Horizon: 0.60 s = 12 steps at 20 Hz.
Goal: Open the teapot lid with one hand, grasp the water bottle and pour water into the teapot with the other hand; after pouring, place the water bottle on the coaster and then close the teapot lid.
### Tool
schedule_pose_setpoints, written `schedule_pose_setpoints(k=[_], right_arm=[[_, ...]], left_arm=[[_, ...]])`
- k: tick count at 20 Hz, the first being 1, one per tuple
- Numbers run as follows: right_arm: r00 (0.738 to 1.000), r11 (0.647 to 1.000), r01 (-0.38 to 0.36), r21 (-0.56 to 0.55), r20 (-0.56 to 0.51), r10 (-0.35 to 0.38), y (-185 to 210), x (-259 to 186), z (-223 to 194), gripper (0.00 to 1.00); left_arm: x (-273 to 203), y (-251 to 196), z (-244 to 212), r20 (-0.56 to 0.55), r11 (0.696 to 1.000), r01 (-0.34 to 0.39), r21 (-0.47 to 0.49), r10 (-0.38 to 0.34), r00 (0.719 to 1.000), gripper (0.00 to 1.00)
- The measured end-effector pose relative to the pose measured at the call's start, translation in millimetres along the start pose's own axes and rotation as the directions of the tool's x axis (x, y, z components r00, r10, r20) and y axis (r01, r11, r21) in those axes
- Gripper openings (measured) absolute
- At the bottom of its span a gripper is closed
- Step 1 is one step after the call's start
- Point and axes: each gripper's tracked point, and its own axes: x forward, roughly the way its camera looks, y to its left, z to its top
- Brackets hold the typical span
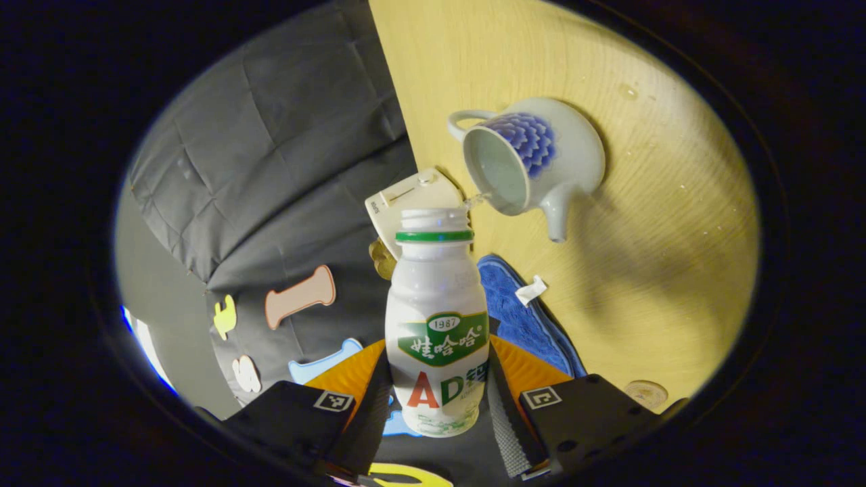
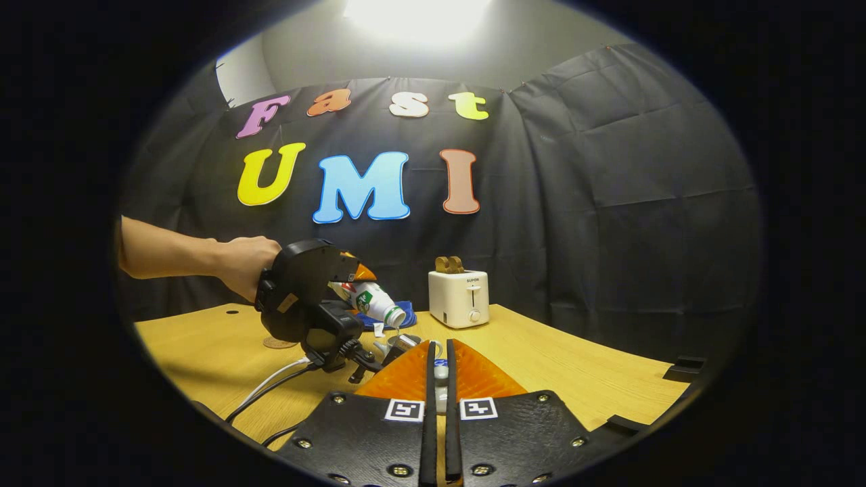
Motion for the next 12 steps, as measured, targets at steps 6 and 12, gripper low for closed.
schedule_pose_setpoints(k=[6, 12], right_arm=[[1.0, 1.0, 0.002, 0.004, 0.003, -0.002, -1.6, 1.4, 1.0, 0.05], [1.0, 1.0, 0.007, 0.002, 0.011, -0.007, -4.0, 0.9, 3.8, 0.05]], left_arm=[[1.6, 15.6, 9.3, 0.022, 0.998, -0.012, 0.069, 0.01, 1.0, 0.8], [-0.3, 30.1, 9.7, 0.027, 0.992, -0.027, 0.124, 0.023, 0.999, 0.76]])
